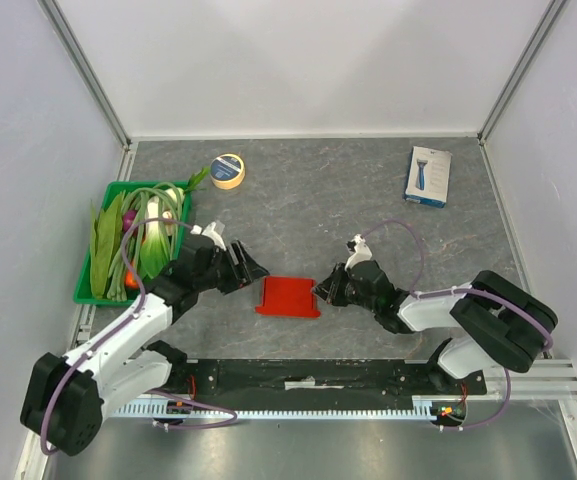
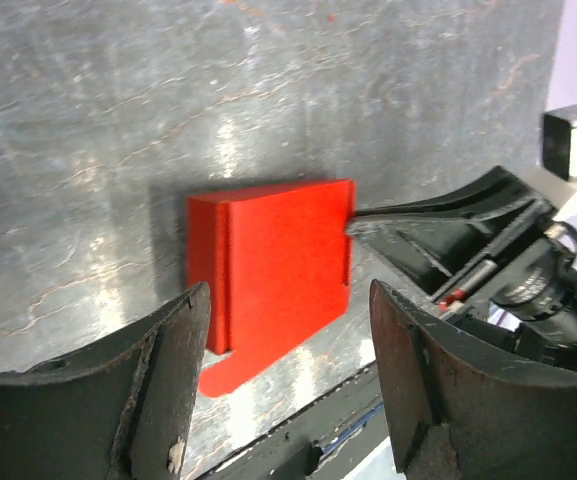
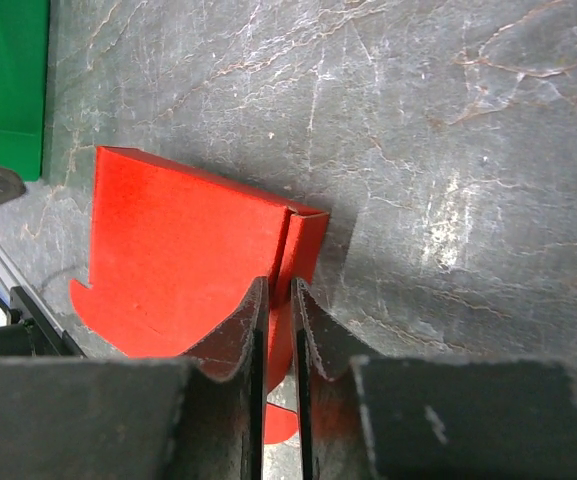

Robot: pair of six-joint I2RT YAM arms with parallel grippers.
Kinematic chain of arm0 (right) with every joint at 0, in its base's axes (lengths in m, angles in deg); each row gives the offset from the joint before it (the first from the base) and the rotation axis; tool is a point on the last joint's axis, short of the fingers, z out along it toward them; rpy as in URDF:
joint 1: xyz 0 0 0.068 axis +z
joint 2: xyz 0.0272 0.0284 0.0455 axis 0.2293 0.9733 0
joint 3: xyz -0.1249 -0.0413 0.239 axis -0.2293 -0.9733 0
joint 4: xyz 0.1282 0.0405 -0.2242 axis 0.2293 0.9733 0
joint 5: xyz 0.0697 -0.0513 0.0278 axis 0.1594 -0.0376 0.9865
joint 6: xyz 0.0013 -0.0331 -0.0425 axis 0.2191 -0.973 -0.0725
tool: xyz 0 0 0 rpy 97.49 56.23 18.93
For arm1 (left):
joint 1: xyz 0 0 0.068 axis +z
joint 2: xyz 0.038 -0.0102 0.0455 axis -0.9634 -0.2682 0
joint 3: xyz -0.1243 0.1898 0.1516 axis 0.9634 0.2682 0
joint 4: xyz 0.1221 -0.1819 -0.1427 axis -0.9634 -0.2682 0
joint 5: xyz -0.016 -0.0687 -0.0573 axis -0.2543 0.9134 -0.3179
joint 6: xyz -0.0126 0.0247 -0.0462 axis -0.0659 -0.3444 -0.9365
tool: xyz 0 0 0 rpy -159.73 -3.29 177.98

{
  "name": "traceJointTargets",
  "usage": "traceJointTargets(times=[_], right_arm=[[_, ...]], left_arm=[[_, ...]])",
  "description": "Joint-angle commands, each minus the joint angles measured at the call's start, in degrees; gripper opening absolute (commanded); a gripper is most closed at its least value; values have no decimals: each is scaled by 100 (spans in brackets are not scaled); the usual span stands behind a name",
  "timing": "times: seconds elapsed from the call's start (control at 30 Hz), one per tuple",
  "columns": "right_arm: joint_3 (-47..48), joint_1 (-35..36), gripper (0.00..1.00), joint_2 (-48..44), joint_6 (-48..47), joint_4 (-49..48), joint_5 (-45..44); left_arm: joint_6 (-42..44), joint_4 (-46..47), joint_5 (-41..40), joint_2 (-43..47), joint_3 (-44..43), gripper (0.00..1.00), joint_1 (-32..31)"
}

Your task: Fold the paper box

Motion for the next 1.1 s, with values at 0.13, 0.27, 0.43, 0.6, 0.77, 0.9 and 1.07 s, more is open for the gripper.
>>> traceJointTargets(times=[0.13, 0.27, 0.43, 0.6, 0.77, 0.9, 1.07], right_arm=[[-442, -192, 17, 116, -71, 611, -487], [-415, -218, 16, 125, -141, 584, -416], [-398, -218, 15, 160, -176, 558, -390], [-354, -218, 15, 230, -211, 514, -311], [-336, -218, 14, 292, -220, 470, -284], [-319, -218, 14, 309, -211, 444, -293], [-283, -218, 14, 371, -281, 408, -232]], left_arm=[[71, 517, 354, -557, 695, 72, 136], [-17, 1423, 696, -733, 976, 75, 145], [-113, 1977, 872, -760, 1065, 78, 145], [-430, 2733, 1267, -1040, 1259, 79, 136], [-781, 3443, 1575, -1638, 1293, 78, 128], [-984, 3621, 1655, -1858, 1311, 75, 119], [-1239, 3885, 1752, -1946, 1311, 65, 101]])
